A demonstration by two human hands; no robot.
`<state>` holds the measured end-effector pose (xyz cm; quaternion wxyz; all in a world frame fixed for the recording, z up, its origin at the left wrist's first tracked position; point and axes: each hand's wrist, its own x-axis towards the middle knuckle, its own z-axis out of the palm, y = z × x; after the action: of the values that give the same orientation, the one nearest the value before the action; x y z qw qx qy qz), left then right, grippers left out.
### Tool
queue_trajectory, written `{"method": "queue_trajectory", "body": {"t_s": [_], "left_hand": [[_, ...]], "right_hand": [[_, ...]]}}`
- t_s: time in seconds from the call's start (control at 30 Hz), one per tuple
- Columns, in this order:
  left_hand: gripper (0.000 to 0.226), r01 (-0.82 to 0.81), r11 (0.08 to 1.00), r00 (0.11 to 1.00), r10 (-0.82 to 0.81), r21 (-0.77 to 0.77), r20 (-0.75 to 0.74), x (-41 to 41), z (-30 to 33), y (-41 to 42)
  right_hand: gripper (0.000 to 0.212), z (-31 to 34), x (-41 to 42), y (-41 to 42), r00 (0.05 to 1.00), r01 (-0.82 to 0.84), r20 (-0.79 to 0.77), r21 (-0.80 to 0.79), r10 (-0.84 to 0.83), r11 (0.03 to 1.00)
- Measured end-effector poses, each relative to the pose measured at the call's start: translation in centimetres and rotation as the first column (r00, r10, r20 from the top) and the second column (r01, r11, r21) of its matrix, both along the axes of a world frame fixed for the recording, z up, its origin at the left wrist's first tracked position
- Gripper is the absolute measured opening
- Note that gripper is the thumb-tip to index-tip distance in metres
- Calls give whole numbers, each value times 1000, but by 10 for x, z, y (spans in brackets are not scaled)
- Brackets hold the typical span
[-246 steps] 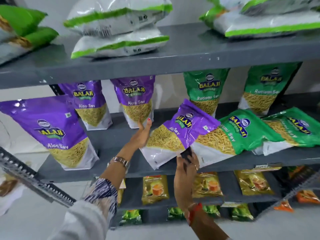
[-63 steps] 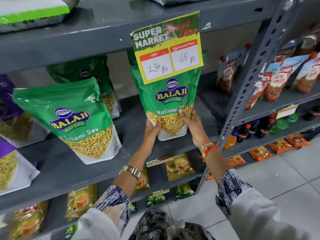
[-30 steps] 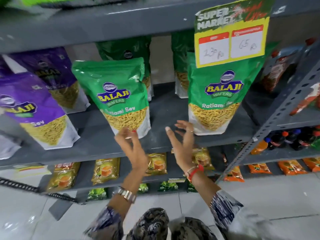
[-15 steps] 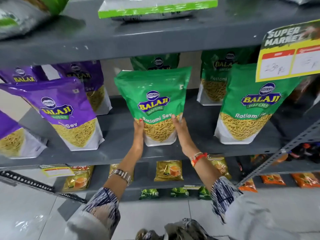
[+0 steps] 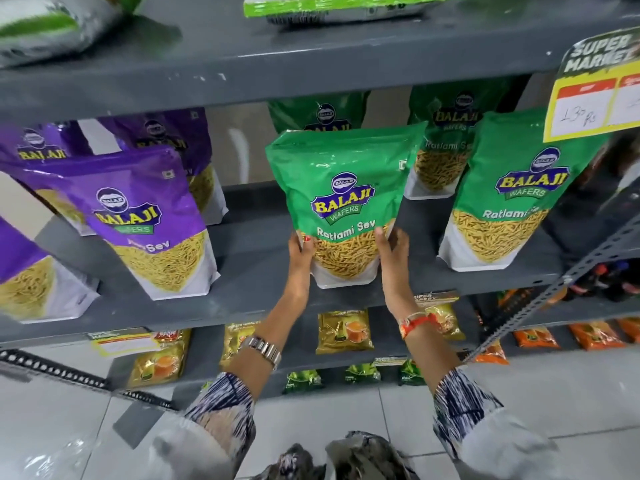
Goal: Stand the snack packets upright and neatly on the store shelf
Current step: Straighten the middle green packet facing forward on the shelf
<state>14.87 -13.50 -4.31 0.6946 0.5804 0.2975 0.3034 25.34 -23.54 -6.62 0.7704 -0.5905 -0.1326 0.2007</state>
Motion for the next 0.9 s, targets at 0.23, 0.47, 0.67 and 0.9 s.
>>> {"method": "queue_trajectory", "body": {"t_s": [0.23,0.47,0.67,0.9], "left_hand": [[18,-520,838,851,491,163,187,-71,-21,5],[30,-792,593,610,764,144,210,-160,-16,118],[42,-503,864,862,501,-4,-70,-197,-14,221],[31,-266,962,963,267,63,-17,-203,-13,208]], "right_hand": [[35,-25,-87,17,960,212,181,26,-213,977],[33,-5,-168,106,933,-294,181,-111,310,949],[58,23,-178,187,855,-517,-26,15,518,856],[30,15,-184,206,860,-510,-18,-63,510,858]]}}
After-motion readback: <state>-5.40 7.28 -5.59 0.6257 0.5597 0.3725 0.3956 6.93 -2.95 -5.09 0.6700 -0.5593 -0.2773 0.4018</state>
